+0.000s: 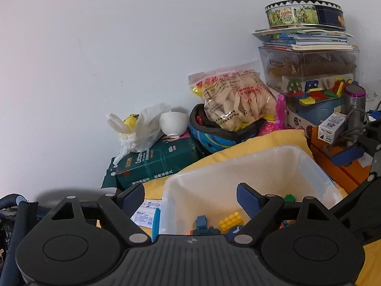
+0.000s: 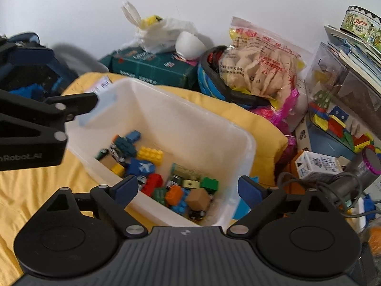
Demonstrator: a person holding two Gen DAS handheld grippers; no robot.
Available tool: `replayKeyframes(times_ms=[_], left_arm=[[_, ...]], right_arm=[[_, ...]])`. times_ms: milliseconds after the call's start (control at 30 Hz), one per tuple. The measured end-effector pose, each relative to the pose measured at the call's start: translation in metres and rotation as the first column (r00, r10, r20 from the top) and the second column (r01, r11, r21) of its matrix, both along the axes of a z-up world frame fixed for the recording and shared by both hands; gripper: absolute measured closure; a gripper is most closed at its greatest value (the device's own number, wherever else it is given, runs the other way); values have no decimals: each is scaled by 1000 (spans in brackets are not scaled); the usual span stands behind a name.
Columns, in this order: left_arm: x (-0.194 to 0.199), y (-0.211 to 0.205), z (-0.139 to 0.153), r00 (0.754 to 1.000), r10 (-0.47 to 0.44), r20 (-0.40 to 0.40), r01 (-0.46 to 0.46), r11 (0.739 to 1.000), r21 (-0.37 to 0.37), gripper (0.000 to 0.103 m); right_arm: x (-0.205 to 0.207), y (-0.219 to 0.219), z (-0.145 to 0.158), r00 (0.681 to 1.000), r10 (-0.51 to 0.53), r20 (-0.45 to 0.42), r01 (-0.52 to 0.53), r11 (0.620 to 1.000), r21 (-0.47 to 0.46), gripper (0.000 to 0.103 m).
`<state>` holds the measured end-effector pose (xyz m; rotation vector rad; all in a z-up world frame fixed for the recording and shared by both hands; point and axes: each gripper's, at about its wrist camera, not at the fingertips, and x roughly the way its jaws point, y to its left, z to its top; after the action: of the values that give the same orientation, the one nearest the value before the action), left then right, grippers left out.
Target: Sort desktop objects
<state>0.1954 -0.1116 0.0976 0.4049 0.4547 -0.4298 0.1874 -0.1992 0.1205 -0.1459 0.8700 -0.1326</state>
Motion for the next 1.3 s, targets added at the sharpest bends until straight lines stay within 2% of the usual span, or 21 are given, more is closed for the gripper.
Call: replayKeyframes(times_ms=[367, 667, 1067, 1300], left_arm=[[16, -15, -13, 998, 4, -67, -6, 1000, -27, 16], [24, -17, -17, 995, 13, -94, -16, 999, -28, 16], [26, -18, -17, 995, 10, -96, -14, 999, -35, 16], [23, -16, -18, 998, 14, -67, -15, 1000, -10, 16]], right_arm=[[14, -5, -10, 998, -2, -70, -3, 998, -69, 8], [22, -4, -15, 996, 19, -89, -27, 995, -91, 7], [24, -2, -16, 996, 23, -81, -30, 996, -86, 7], [24, -2, -17, 996, 24, -84, -31, 996, -83, 7]])
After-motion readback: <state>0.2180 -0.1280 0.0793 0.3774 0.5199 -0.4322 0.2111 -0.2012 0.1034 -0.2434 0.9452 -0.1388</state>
